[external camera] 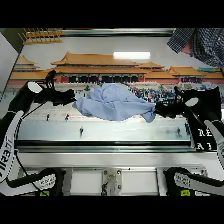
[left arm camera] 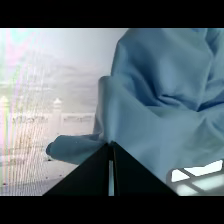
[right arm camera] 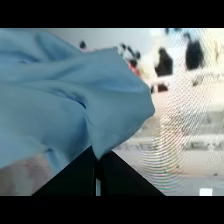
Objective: Fold the clothes and pants, and hang the long-sleeved shirts on hangers.
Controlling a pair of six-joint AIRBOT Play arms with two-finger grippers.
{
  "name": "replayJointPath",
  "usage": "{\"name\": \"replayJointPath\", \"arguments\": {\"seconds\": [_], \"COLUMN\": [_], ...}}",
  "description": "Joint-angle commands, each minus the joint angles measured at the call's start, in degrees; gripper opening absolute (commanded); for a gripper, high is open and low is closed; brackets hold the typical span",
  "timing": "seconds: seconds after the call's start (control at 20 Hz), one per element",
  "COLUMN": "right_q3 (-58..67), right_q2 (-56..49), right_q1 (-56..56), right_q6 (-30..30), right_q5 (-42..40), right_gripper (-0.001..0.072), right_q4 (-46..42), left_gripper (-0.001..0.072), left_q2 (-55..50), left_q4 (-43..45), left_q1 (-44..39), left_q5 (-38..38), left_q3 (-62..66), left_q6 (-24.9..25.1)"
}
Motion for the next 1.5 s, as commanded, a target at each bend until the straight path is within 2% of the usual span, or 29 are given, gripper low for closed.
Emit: {"name": "replayJointPath", "arguments": {"seconds": [0.0, 0.15, 0.35, 0.55, 0.8, 1.0, 1.15, 1.25, 1.35, 1.45], "right_q3": [10.4, 26.2, 39.6, 41.3, 41.3, 41.3, 41.3, 41.3, 41.3, 41.3], "right_q2": [7.9, 17.1, 26.9, 34.8, 38.6, 37.3, 31.0, 23.7, 14.1, 4.8], "right_q1": [-0.1, -0.7, -1.0, -1.0, -1.0, -1.0, -0.9, -0.9, 0.0, 1.4], "right_q6": [-0.2, -0.2, -0.2, -0.2, -0.2, 0.4, 3.3, 3.3, 3.0, -0.3], "right_q5": [2.0, 4.5, 1.9, -3.3, -3.6, -1.7, 7.2, 15.2, 20.7, 19.3], "right_gripper": [0.0014, 0.0014, 0.0014, 0.0015, 0.0014, 0.0014, 0.0014, 0.0014, 0.0014, 0.0014], "right_q4": [-5.6, -7.6, -7.6, -7.6, -7.6, -7.3, -7.3, -7.3, -7.6, -8.0], "left_gripper": [0.0005, 0.0005, 0.0006, 0.0005, 0.0005, 0.0005, 0.0005, 0.0005, 0.0005, 0.0005], "left_q2": [6.8, 16.5, 29.8, 41.2, 49.1, 50.1, 47.0, 41.7, 34.1, 24.5], "left_q4": [0.0, 0.0, 0.0, 0.0, -0.1, -0.2, -0.3, -0.6, 0.1, 1.9], "left_q1": [1.6, 4.0, 6.1, 8.4, 12.2, 15.5, 16.9, 15.0, 10.4, 5.2], "left_q5": [0.2, 0.2, 0.2, 0.3, 0.1, -2.4, -7.5, -9.7, -5.9, 3.9], "left_q3": [6.6, 17.6, 26.2, 28.1, 28.1, 23.6, 13.7, 7.1, 2.4, 0.6], "left_q6": [-0.1, 0.1, 0.1, 0.1, 0.0, -1.7, -4.8, -5.4, -5.0, -2.4]}}
